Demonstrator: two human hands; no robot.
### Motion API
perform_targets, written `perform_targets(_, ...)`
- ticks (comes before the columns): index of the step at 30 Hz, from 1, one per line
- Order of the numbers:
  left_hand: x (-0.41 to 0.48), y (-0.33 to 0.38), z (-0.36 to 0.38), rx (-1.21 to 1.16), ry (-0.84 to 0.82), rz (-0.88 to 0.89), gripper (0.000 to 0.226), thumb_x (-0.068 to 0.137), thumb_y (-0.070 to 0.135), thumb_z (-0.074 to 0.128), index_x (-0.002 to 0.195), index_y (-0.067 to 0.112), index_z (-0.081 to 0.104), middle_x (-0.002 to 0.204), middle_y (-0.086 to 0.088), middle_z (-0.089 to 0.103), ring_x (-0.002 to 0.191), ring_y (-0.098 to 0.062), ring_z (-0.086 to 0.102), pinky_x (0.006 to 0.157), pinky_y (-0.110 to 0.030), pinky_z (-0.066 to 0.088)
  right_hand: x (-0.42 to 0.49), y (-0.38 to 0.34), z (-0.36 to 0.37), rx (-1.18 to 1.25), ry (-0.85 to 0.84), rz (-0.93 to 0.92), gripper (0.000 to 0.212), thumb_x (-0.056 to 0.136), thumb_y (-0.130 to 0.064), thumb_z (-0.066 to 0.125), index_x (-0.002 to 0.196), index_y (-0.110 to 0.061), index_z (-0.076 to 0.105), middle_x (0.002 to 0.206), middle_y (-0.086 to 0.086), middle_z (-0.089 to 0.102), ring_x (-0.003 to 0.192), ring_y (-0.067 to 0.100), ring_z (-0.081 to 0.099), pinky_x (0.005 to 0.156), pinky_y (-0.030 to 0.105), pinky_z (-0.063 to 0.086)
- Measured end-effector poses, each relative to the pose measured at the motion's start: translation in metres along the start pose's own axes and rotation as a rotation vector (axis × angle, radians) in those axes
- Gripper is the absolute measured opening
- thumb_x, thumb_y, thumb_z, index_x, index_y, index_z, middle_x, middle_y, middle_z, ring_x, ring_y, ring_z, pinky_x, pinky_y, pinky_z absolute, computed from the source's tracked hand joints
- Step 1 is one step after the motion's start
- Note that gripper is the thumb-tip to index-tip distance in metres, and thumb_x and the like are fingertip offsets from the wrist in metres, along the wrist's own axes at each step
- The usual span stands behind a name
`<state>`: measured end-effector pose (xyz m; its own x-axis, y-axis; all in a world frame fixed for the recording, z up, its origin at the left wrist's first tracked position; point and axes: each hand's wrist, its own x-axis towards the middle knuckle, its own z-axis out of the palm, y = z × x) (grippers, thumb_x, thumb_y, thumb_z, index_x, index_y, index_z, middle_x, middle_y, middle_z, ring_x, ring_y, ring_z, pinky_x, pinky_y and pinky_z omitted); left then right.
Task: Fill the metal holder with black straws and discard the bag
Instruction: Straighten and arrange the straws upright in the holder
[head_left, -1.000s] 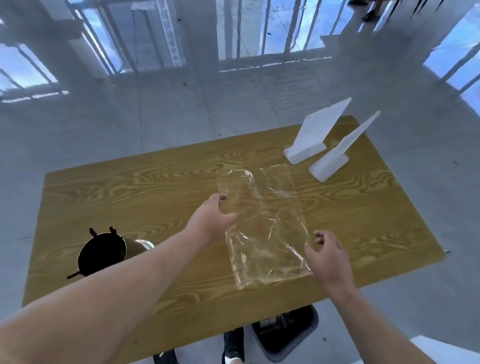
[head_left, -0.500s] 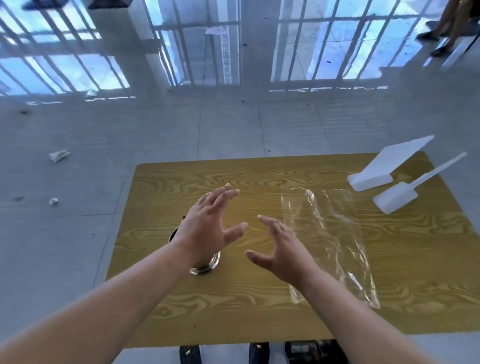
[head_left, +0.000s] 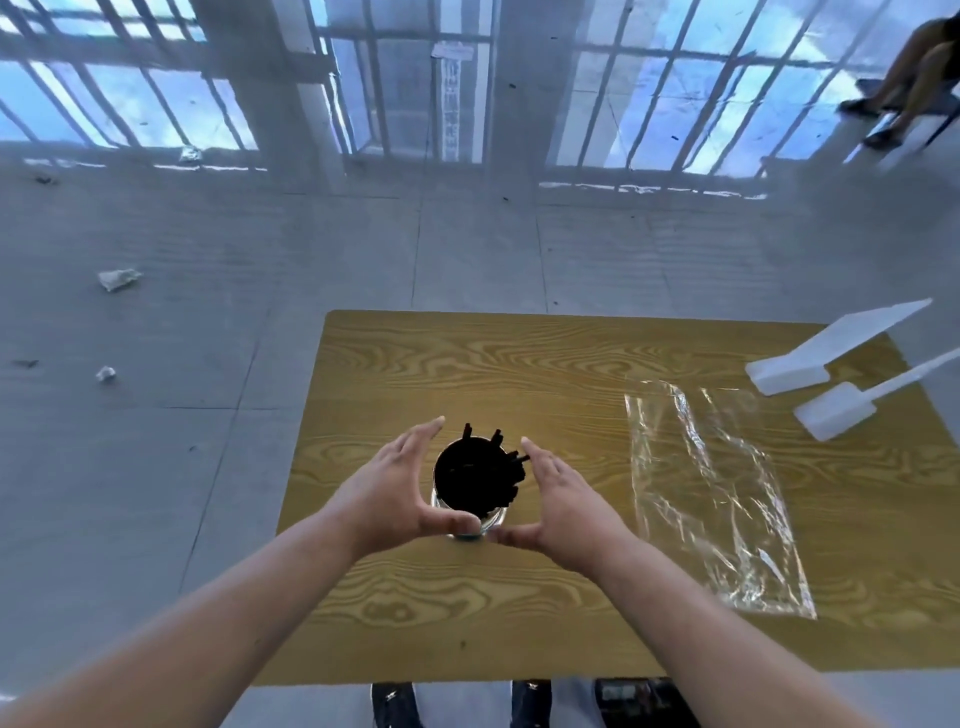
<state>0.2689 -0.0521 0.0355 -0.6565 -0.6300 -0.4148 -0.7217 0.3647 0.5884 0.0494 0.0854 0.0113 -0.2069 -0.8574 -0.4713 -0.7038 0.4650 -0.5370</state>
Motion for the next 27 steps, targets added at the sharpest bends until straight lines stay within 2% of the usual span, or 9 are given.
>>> perform_targets(2,0.008,-0.006,0.004,0.029,-0.068,0.01,0.153,0.042,0.105,0.066,0.166,0.042,0.001,0.175,0.013,0.017,0.16,-0.01,0.017,0.126,-0.04,0.027,0.003,-0.009,-0.001,-0.009,0.03,0.014,0.133,0.074,-0.08,0.075,0.17,-0.033,-0.003,0.179,-0.005,0.014,0.165,0.016,0.011,0.131,0.037,0.016)
perform_targets(5,0.019,-0.013,0.012,0.05,-0.126,0.044,0.149,0.048,0.099,0.069,0.166,0.04,0.0,0.175,0.014,0.02,0.159,-0.01,0.02,0.126,-0.037,0.027,0.01,-0.023,0.0,-0.012,0.076,0.017,0.124,0.079,-0.076,0.075,0.171,-0.031,0.004,0.177,-0.006,0.017,0.164,0.017,0.014,0.13,0.038,0.02)
perform_targets(11,0.037,-0.022,0.015,0.074,-0.101,0.099,0.134,0.063,0.081,0.08,0.167,0.038,0.008,0.172,0.02,0.021,0.156,-0.008,0.023,0.119,-0.027,0.028,0.026,-0.047,0.009,0.037,0.135,0.02,0.116,0.08,-0.07,0.078,0.169,-0.032,0.015,0.174,-0.006,0.027,0.163,0.017,0.017,0.128,0.037,0.023)
perform_targets(15,0.046,-0.024,0.013,0.101,-0.081,0.134,0.119,0.073,0.066,0.085,0.167,0.035,0.018,0.17,0.022,0.026,0.154,-0.009,0.029,0.115,-0.022,0.026,0.04,-0.06,0.017,-0.008,0.175,-0.079,0.102,0.089,-0.055,0.076,0.168,-0.029,0.019,0.169,0.002,0.04,0.162,0.018,0.022,0.129,0.032,0.016)
perform_targets(18,0.045,-0.027,0.011,0.058,-0.043,0.127,0.101,0.08,0.063,0.08,0.163,0.038,0.029,0.164,0.023,0.035,0.149,-0.009,0.034,0.111,-0.022,0.031,0.05,-0.064,0.013,0.025,0.227,-0.136,0.093,0.09,-0.049,0.075,0.165,-0.027,0.027,0.162,0.001,0.051,0.157,0.018,0.035,0.127,0.033,0.025)
perform_targets(21,0.04,-0.03,0.011,0.048,0.085,0.091,0.077,0.082,0.065,0.076,0.151,0.048,0.046,0.141,0.024,0.048,0.132,-0.004,0.038,0.101,-0.025,0.038,0.056,-0.064,0.01,0.05,0.234,-0.162,0.084,0.091,-0.056,0.073,0.16,-0.028,0.035,0.159,-0.001,0.053,0.152,0.018,0.041,0.121,0.034,0.033)
perform_targets(23,0.04,-0.028,0.011,0.032,0.17,0.07,0.063,0.084,0.058,0.078,0.142,0.047,0.056,0.123,0.023,0.051,0.118,-0.001,0.042,0.089,-0.021,0.037,0.061,-0.064,0.01,0.074,0.224,-0.163,0.081,0.091,-0.064,0.068,0.157,-0.029,0.038,0.156,-0.002,0.055,0.147,0.018,0.046,0.115,0.033,0.038)
perform_targets(27,0.045,-0.015,0.012,-0.047,0.236,0.055,0.045,0.083,0.042,0.08,0.126,0.042,0.067,0.111,0.019,0.061,0.097,-0.009,0.062,0.07,-0.011,0.037,0.064,-0.061,0.005,0.218,0.216,-0.133,0.087,0.087,-0.078,0.061,0.155,-0.029,0.038,0.156,-0.004,0.054,0.143,0.019,0.052,0.107,0.033,0.043)
